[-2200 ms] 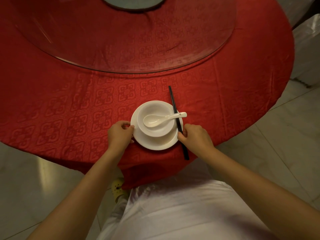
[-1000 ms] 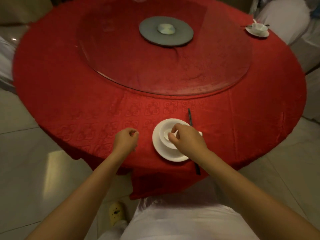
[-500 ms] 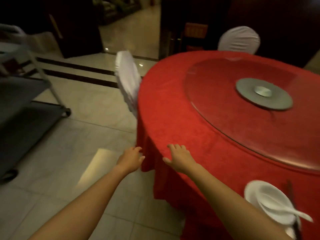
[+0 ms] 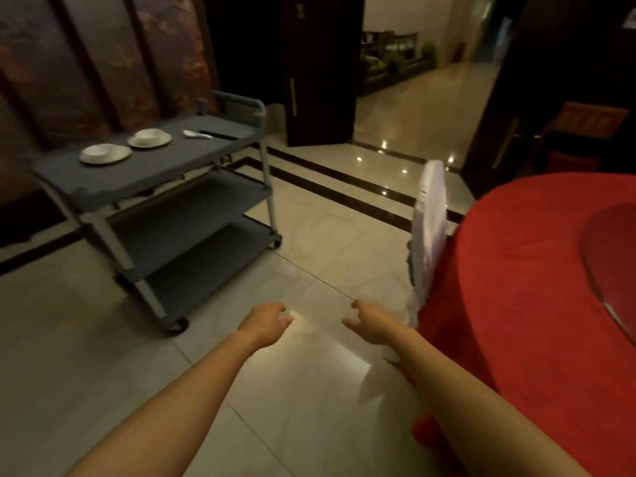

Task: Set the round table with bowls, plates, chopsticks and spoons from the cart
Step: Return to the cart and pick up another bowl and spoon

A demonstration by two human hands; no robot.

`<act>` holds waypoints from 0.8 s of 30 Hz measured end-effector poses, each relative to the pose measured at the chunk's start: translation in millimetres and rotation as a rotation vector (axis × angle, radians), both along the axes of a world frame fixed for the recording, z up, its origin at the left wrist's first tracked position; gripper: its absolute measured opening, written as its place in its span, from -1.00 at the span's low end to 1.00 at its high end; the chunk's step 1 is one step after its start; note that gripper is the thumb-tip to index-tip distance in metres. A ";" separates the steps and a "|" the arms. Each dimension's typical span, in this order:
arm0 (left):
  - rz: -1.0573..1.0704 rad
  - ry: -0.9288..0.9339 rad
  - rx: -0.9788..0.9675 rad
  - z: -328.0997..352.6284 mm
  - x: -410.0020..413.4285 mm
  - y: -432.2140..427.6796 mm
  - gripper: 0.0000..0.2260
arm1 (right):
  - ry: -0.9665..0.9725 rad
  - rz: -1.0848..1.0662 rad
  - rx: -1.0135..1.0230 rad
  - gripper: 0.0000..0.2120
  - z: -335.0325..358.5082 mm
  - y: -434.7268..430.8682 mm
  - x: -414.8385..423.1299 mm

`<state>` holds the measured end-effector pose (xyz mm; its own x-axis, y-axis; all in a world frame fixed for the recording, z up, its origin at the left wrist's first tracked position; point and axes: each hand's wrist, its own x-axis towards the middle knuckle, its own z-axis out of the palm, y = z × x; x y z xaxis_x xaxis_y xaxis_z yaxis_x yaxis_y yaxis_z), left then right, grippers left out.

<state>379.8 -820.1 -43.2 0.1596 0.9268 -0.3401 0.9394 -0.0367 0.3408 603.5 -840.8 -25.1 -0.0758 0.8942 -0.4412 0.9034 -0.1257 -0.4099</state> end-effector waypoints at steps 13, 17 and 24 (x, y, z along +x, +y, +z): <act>0.249 -0.018 -0.016 33.9 -112.9 211.0 -0.63 | 0.019 0.274 0.034 -0.53 35.5 276.1 -113.8; 0.351 -0.064 0.015 51.3 -140.0 276.2 -0.65 | 0.055 0.347 0.062 -0.59 57.9 366.8 -144.8; 0.477 -0.089 0.027 67.6 -199.1 363.3 -0.68 | 0.102 0.404 0.075 -0.63 68.1 488.4 -211.8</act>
<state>180.8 -456.7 24.4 -0.2581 0.9119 -0.3192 0.8210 0.3811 0.4251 391.7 -352.4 43.0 -0.4670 0.8128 -0.3481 0.8283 0.2643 -0.4941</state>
